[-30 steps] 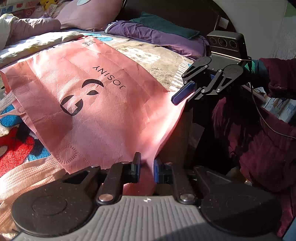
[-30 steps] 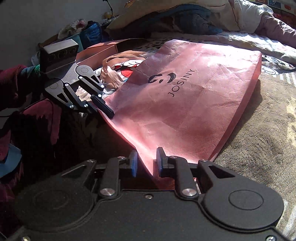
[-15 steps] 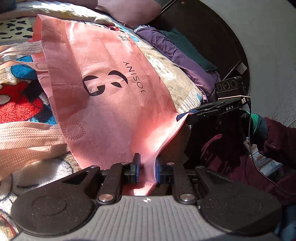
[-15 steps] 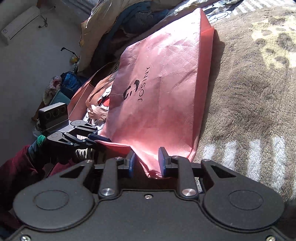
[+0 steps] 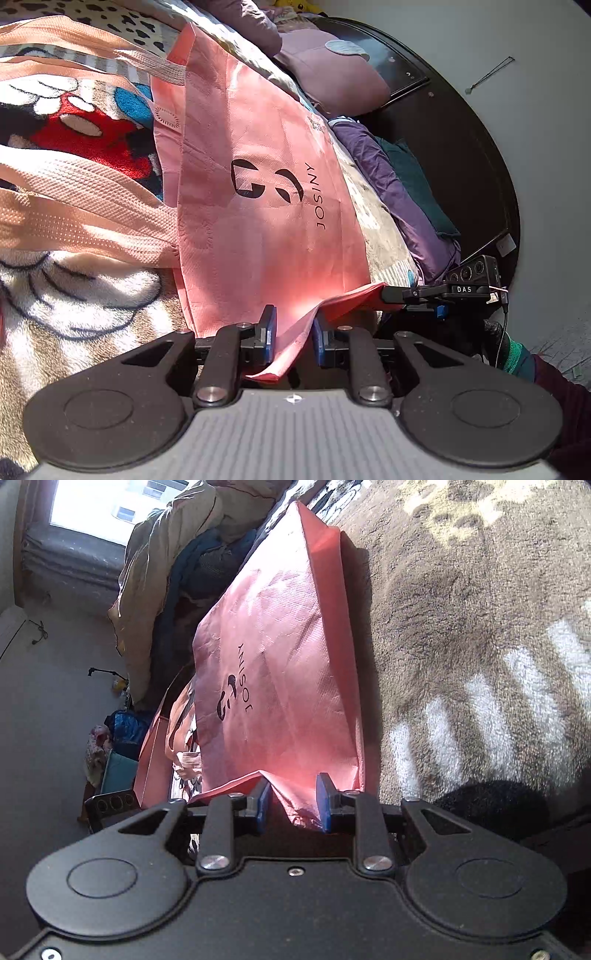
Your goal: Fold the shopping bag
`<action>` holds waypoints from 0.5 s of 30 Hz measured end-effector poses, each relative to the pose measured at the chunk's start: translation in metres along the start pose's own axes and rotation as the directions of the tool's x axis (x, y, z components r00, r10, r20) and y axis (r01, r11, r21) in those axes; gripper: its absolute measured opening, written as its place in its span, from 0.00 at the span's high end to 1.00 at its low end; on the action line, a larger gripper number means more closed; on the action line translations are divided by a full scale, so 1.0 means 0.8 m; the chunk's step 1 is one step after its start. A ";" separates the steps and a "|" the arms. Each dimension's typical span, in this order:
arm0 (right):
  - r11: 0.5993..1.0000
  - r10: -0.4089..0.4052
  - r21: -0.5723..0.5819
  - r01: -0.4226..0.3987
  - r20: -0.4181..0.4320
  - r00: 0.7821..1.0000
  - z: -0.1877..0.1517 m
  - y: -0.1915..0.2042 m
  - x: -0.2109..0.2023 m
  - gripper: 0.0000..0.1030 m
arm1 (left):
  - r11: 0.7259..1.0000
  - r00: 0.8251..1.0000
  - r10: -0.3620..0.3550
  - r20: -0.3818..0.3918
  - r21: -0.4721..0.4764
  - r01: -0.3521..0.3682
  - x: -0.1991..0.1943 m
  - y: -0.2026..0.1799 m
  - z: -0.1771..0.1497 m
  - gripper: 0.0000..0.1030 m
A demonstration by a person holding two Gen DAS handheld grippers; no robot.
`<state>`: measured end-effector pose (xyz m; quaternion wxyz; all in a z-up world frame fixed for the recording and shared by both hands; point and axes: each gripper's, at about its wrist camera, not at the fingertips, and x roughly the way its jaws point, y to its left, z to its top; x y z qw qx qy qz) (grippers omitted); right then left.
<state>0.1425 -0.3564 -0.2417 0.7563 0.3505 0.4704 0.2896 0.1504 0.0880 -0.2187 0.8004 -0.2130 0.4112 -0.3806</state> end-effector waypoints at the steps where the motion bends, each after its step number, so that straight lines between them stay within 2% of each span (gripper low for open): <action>1: 0.996 -0.030 -0.088 0.030 -0.007 1.000 -0.002 0.010 0.000 0.78 | 0.995 1.000 0.024 0.007 0.101 -0.025 -0.002 -0.010 0.000 0.79; 2: 0.978 -0.074 -0.199 0.069 -0.014 0.997 -0.004 0.024 0.002 0.74 | 0.964 0.997 0.072 0.006 0.257 -0.071 -0.002 -0.027 -0.002 0.79; 4: 0.900 -0.160 -0.412 0.141 -0.012 0.987 -0.008 0.051 0.004 0.73 | 0.894 0.991 0.133 -0.004 0.433 -0.118 0.001 -0.052 -0.002 0.80; 5: 0.842 -0.203 -0.511 0.172 -0.003 0.979 -0.011 0.064 0.006 0.73 | 0.858 0.987 0.157 -0.008 0.496 -0.133 0.003 -0.062 -0.002 0.80; 7: 0.691 -0.282 -0.688 0.223 0.028 0.959 -0.015 0.091 0.009 0.72 | 0.782 0.977 0.213 -0.027 0.604 -0.153 0.010 -0.080 -0.002 0.83; 9: 0.565 -0.297 -0.793 0.225 0.058 0.953 -0.026 0.108 0.015 0.70 | 0.705 0.964 0.261 -0.057 0.693 -0.150 0.020 -0.092 -0.005 0.83; 10: 0.504 -0.298 -0.835 0.221 0.072 0.952 -0.032 0.115 0.018 0.68 | 0.677 0.959 0.273 -0.076 0.724 -0.136 0.025 -0.094 -0.007 0.83; 11: 0.454 -0.297 -0.864 0.216 0.082 0.951 -0.038 0.120 0.021 0.68 | 0.654 0.955 0.283 -0.092 0.746 -0.122 0.030 -0.095 -0.008 0.83; 14: 0.320 -0.291 -0.928 0.192 0.097 0.952 -0.058 0.127 0.030 0.68 | 0.641 0.954 0.281 -0.102 0.760 -0.108 0.035 -0.094 -0.007 0.83; 15: 0.299 -0.290 -0.938 0.176 0.086 0.953 -0.063 0.129 0.035 0.68 | 0.631 0.954 0.284 -0.098 0.768 -0.109 0.037 -0.096 -0.008 0.81</action>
